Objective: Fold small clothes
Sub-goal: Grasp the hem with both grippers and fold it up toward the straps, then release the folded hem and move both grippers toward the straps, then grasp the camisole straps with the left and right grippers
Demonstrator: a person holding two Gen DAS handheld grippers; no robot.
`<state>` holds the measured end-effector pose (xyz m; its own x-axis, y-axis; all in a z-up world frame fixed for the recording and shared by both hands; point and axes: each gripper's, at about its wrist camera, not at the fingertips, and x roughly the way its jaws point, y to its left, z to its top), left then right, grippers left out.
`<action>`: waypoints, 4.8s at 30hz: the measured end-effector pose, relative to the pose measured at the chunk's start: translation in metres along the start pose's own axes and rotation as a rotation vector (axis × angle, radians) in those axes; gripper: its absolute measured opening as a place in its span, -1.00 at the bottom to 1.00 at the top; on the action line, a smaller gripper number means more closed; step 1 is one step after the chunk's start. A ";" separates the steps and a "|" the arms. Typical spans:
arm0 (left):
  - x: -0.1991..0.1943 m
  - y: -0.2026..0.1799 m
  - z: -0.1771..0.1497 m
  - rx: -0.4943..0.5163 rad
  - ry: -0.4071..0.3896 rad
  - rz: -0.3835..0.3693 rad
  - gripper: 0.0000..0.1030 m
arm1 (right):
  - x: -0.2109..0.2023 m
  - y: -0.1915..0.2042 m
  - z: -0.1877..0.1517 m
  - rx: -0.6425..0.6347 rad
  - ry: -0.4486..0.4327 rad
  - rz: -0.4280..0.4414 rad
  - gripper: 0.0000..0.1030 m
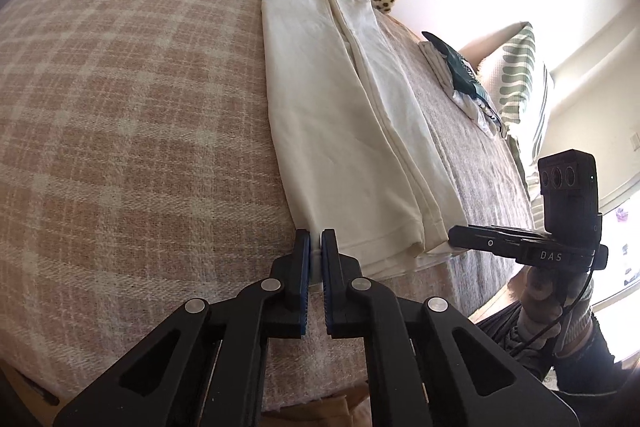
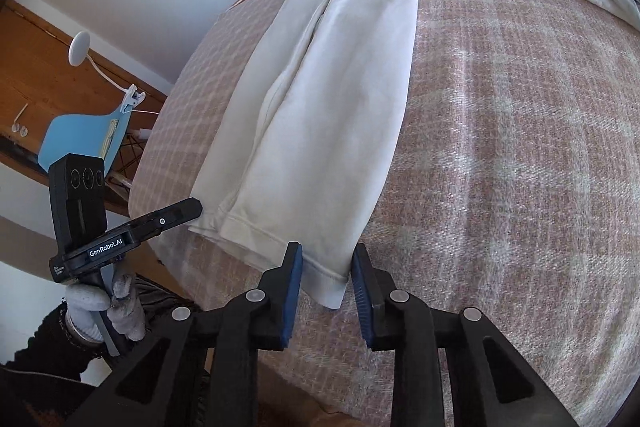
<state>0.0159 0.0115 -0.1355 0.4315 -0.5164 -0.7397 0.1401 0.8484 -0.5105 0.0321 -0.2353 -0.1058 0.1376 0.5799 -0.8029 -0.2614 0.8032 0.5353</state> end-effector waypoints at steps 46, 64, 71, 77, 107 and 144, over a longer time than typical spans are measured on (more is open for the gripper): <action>-0.024 -0.033 0.057 0.193 -0.161 0.067 -0.95 | -0.057 -0.046 0.044 0.093 -0.142 0.210 -0.94; 0.031 -0.007 0.133 0.125 -0.130 0.106 -0.96 | -0.020 -0.071 0.116 0.206 -0.165 0.167 -0.94; 0.048 0.006 0.148 0.075 -0.129 0.154 -0.94 | -0.003 -0.083 0.134 0.240 -0.145 0.166 -0.94; 0.040 0.007 0.154 0.100 -0.155 0.208 -0.70 | -0.006 -0.094 0.139 0.279 -0.162 0.132 -0.52; 0.047 -0.009 0.141 0.345 -0.216 0.358 0.07 | 0.003 -0.026 0.135 -0.354 -0.283 -0.323 0.02; 0.100 0.029 0.262 0.173 -0.119 0.081 0.10 | 0.017 -0.095 0.260 -0.132 -0.271 -0.107 0.10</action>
<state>0.2962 0.0154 -0.1097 0.5482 -0.4368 -0.7132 0.2466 0.8993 -0.3612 0.3076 -0.2663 -0.1026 0.4162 0.5224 -0.7442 -0.3508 0.8474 0.3985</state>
